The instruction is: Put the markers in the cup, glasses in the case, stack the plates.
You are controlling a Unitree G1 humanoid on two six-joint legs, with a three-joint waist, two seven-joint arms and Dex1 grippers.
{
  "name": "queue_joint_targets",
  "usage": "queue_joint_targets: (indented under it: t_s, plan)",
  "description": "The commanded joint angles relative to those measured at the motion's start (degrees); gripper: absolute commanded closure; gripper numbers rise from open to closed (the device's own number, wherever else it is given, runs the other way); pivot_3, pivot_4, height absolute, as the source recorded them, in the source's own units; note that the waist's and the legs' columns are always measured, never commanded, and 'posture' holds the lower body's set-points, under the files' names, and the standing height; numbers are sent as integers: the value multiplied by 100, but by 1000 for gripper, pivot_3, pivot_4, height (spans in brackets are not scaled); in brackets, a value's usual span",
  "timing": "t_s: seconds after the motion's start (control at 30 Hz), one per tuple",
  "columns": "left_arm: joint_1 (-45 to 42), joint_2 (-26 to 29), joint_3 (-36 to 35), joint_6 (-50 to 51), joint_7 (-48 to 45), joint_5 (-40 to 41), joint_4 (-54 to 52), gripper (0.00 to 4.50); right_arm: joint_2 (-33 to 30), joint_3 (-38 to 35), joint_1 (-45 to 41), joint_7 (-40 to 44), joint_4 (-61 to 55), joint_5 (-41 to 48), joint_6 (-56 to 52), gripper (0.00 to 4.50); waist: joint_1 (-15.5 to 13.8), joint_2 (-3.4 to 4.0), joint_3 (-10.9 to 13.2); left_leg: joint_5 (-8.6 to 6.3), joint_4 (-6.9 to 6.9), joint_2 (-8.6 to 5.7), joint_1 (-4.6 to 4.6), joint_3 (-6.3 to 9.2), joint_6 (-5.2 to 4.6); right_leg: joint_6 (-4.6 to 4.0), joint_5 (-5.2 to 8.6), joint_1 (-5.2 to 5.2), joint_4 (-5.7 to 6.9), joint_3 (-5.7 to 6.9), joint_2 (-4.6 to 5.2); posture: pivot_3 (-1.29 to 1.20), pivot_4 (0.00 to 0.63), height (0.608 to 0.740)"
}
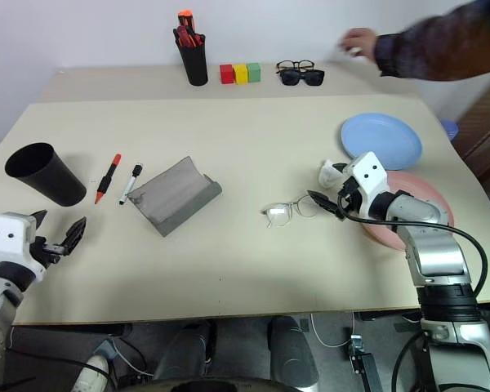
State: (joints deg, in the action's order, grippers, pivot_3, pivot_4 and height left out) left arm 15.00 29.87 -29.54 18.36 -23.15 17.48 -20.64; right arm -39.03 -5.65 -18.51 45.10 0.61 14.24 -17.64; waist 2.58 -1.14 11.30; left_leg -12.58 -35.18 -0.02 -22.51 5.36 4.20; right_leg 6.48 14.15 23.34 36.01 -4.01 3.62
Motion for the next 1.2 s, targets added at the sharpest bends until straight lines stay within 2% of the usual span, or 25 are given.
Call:
queue_joint_targets:
  t_s: [0.03,0.3,0.37,0.47,0.63,0.77,0.97,1.13,1.2]
  plan:
    - [20,36,-46,-24,-1,-13,-152,695,44,-78,-58,-39,-334,126,-68,0,-2,0,0,0,0,0,1,0,0,0,0,0,0,0,0,0,150,740]
    - [-187,87,157,127,28,-64,-192,695,177,211,-9,140,-934,360,-430,0,-3,0,0,0,0,0,0,-2,0,0,0,0,-1,-2,0,0,150,740]
    - [-525,128,309,556,130,42,-230,695,309,415,11,159,-1331,460,-602,0,-6,0,0,0,1,1,0,-2,0,0,0,1,0,-2,-1,0,150,740]
    - [-1323,206,782,1452,523,-181,-170,30,641,581,-95,-90,-1467,402,-658,0,-20,-5,-2,0,-2,4,1,0,0,3,0,-2,2,-1,-5,0,150,740]
    - [-2646,-47,1117,2698,1340,-330,62,30,973,886,23,-276,-1857,426,-818,0,-22,-13,-3,0,-2,0,-1,0,-1,26,-10,-4,0,-1,-1,0,150,740]
    - [-3742,-42,1748,3657,1777,-788,752,30,1285,1220,170,-407,-2180,475,-947,0,2,-13,-3,-1,5,1,5,11,-2,36,-11,0,12,2,-10,0,150,740]
    - [-5062,-319,1622,4462,1980,-721,2066,30,1627,1576,352,-663,-2664,505,-1160,0,-7,-14,-3,-1,4,0,1,15,-2,39,-10,1,11,5,-10,0,150,740]
    - [-5940,-360,1757,4750,1670,-601,3395,30,1789,1705,326,-874,-2897,505,-1328,0,-8,-15,-3,-1,4,-2,0,17,-2,42,-9,0,10,6,-8,0,150,740]
    - [-6129,-394,1745,4689,1584,-592,3743,555,1841,1726,278,-930,-2889,491,-1338,0,2,-14,-3,-1,5,-2,0,17,-2,42,-9,1,11,6,-8,0,150,740]
